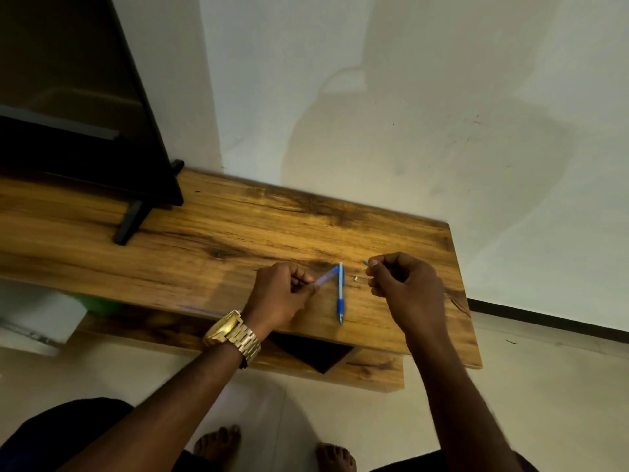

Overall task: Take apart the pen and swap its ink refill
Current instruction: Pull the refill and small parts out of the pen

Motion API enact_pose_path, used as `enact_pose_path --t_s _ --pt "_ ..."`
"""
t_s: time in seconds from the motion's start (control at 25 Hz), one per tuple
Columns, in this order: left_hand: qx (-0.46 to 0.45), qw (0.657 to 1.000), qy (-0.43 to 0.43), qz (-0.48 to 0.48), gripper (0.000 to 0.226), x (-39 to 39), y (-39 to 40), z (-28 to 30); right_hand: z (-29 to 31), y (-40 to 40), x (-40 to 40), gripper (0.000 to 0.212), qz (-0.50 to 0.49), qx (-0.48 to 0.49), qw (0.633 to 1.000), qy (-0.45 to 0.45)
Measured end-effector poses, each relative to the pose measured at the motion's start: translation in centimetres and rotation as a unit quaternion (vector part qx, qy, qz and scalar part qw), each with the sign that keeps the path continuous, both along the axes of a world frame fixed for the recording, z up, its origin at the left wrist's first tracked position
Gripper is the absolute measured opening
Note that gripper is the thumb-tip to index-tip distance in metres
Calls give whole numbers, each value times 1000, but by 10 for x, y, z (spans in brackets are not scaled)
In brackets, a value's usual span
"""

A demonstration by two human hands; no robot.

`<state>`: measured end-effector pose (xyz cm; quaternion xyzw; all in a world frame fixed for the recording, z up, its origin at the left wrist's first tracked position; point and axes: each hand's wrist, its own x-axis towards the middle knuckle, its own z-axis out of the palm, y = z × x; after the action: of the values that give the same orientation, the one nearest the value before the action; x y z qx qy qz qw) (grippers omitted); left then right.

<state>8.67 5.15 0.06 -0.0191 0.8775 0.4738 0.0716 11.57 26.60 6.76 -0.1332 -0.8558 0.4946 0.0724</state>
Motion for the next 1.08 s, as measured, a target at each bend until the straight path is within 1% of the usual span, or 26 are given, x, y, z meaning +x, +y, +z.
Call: enact_pose_path --t_s 0.08,0.12,0.2,0.32,0.4,0.44,0.52,0.56,0.6,0.64,0.72,0.8,0.92,0.96,1.0,1.04,1.08 --pt "83 996 -15 -35 11 5 1 6 -6 -8 7 10 -2 -7 1000 -6" --pt "113 992 -15 -47 11 7 1 8 -11 -12 8 16 10 -6 1000 -14" --pt "149 987 -4 -67 12 10 1 11 -16 -11 4 19 33 -37 998 -36" --pt "153 985 10 -78 17 9 -1 18 -16 -1 -8 14 70 -110 990 -48" --pt "135 987 18 -87 20 7 -1 19 -16 4 -14 14 91 -100 990 -48" --pt "124 988 24 -91 19 6 -1 18 -17 6 -16 14 92 -99 990 -46" --pt "110 990 28 -81 18 2 -2 15 -21 16 -24 15 53 -117 991 -34" --pt "112 991 25 -66 17 1 -3 14 -23 24 -28 14 23 -94 995 -20" --pt "118 992 22 -48 18 0 -6 14 -28 33 -32 11 -1 -33 999 -3" --pt "126 991 21 -32 18 -1 -8 13 -34 41 -34 8 -3 46 999 6" --pt "142 990 13 -10 19 -1 -12 14 -48 48 -33 9 45 175 983 -11" --pt "157 988 1 0 18 -2 -10 15 -64 45 -29 11 99 226 969 -33" --pt "180 984 -13 4 16 -3 -3 15 -72 45 -27 15 116 236 964 -38" --pt "191 981 -17 3 16 -2 -1 16 -70 45 -28 19 101 224 969 -35" --pt "201 979 -20 0 16 -1 2 17 -67 45 -29 20 68 185 980 -28" --pt "209 978 -23 -4 16 1 5 19 -64 45 -30 21 18 75 997 -17" --pt "211 977 -23 -10 16 2 9 21 -62 43 -33 29 -30 -121 992 -10"
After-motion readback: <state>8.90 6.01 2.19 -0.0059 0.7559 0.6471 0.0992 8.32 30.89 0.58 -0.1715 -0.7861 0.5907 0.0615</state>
